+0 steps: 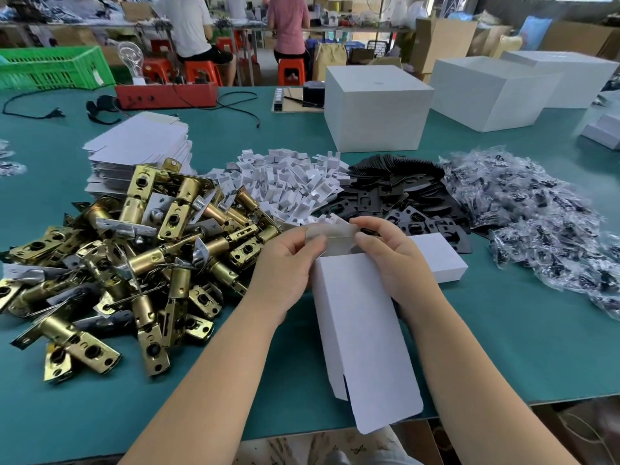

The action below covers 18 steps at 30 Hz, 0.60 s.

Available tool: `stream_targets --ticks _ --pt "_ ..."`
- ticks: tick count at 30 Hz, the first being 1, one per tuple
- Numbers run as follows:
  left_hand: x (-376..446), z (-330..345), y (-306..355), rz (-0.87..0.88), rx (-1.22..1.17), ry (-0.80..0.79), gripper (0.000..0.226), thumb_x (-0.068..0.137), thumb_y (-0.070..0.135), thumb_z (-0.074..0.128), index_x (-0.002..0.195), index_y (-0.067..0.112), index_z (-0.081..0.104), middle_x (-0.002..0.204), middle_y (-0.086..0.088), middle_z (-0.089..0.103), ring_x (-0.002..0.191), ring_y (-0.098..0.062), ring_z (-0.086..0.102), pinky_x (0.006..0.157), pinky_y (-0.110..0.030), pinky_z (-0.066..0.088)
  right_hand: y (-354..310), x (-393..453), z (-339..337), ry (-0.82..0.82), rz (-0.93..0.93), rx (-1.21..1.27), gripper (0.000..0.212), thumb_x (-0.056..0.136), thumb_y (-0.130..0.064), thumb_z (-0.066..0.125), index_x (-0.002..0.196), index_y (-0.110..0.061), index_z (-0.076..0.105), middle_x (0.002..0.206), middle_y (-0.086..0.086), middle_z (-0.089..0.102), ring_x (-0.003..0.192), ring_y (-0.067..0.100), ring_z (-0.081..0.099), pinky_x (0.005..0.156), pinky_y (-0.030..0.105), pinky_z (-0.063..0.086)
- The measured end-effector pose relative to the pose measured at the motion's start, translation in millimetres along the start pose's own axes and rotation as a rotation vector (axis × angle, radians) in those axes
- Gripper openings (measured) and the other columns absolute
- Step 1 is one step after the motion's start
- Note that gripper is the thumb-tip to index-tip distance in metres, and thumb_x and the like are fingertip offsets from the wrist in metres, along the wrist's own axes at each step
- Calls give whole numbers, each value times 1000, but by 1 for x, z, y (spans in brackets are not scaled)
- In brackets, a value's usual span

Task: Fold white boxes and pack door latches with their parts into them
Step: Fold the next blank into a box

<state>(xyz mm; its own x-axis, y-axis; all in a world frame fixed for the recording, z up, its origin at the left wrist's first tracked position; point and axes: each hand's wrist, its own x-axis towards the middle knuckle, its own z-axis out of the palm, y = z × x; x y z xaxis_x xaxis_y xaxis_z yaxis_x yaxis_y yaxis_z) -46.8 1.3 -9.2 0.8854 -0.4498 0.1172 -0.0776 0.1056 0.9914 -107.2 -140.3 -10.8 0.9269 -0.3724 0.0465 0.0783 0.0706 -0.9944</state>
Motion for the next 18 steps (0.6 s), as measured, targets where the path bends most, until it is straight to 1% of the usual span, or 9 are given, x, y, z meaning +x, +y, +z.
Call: stream_targets --ticks 3,4,6,8,10,12,14,16,18 --pt "1 -1 -2 10 -12 -43 35 96 7 56 94 35 77 88 15 73 75 0 65 59 -18 53 -1 0 -1 12 -4 -14 31 95 -11 56 80 -36 68 77 -6 69 72 12 60 71 31 47" --pt "1 -2 -1 -2 -12 -71 30 97 13 57 97 36 76 89 13 73 75 -1 65 59 -20 54 -1 0 -1 20 -13 -30 29 95 -11 56 81 -34 66 76 -7 69 71 11 60 70 28 47" --pt "-1 -5 1 -28 -13 -176 22 96 32 55 102 39 75 92 10 74 77 -3 66 62 -22 55 0 -1 -1 53 -44 -67 22 94 -9 56 86 -29 62 72 -10 67 69 7 59 66 22 46" --pt "-3 -7 3 -23 2 -283 24 91 49 56 107 43 72 98 12 74 83 -2 67 65 -22 55 -1 -1 1 109 -55 -83 16 92 -8 57 90 -24 58 67 -13 65 68 6 58 65 18 46" --pt "-4 -6 3 -20 -15 -333 34 81 46 69 115 44 66 101 10 72 88 -7 69 68 -24 56 -2 -1 -1 180 -46 -68 11 89 -13 62 87 -21 56 68 -9 63 69 9 57 66 21 45" --pt "-3 -3 -1 -7 -19 -268 52 76 30 78 122 41 58 104 8 72 92 -14 70 72 -27 57 -4 -2 -3 212 -44 -36 15 88 -20 65 76 -18 56 74 2 61 72 17 53 69 33 43" --pt "-2 -3 -3 11 -57 -137 61 73 22 83 121 41 51 105 5 73 90 -21 72 71 -32 59 -5 -3 -4 186 -52 -6 17 89 -22 66 74 -16 62 78 7 61 74 21 52 71 38 41" --pt "-1 -3 -4 32 -95 -54 52 72 24 82 113 40 54 99 6 74 83 -20 73 65 -32 59 -4 -4 -3 135 -55 -15 12 87 -20 68 75 -19 65 77 3 61 73 18 53 69 34 43" --pt "0 -3 -4 55 -4 -20 27 71 32 78 95 41 67 87 12 73 74 -13 69 60 -28 57 -3 -4 -1 96 -37 -35 14 85 -20 71 73 -22 64 76 4 59 73 17 53 68 33 43"
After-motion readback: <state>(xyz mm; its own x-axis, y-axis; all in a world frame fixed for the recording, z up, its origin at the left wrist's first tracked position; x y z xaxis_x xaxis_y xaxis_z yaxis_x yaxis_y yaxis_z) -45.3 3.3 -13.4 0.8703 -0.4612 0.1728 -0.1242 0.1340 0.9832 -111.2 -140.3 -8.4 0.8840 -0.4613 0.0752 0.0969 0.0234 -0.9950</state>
